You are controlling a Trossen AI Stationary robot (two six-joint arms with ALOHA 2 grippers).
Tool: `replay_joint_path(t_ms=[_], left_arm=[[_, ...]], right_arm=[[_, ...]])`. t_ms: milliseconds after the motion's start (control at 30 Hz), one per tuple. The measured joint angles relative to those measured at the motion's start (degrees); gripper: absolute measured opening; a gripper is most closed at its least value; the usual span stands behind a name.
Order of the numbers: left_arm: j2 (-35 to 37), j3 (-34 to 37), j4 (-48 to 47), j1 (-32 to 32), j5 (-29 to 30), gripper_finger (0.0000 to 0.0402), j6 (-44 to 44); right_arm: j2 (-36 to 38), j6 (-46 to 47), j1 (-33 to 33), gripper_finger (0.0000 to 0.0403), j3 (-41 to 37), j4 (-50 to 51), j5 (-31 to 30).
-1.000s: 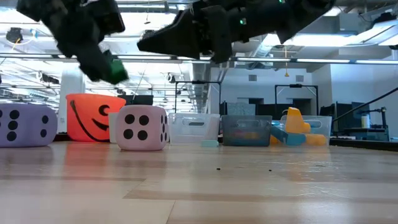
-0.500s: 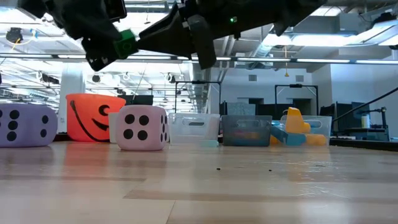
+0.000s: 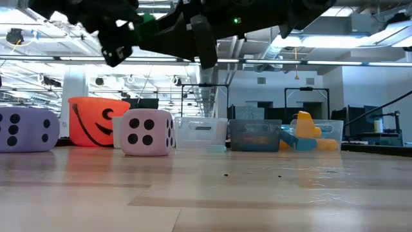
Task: Pick & Place Toys
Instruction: Put the small green game piece into the black bin
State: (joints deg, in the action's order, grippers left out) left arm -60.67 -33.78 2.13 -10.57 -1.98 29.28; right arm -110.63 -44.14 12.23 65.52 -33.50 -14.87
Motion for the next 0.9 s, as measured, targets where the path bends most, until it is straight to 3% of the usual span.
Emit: replay_joint_path(t_ms=[433,600,800,900], left_arm=[[-3.6,0.0,1.9,0.1,0.1,0.0136,1.6],[-3.5,0.1,1.4,0.1,0.0,0.0137,1.6],[-3.7,0.1,0.5,0.1,-0.9,0.0142,1.6],[-3.6,0.1,1.3,0.1,-2.4,0.0162,1.5]], right_arm=[[-0.2,-2.9,1.3,0.0257,0.0,1.7,0.0],[-0.1,1.6,1.3,0.0205,0.2,2.4,-0.2],[-0.1,1.5,1.7,0.0105,0.1,3.2,-1.4],[-0.1,1.6,2.3,0.0095,0.1,3.2,-4.5]])
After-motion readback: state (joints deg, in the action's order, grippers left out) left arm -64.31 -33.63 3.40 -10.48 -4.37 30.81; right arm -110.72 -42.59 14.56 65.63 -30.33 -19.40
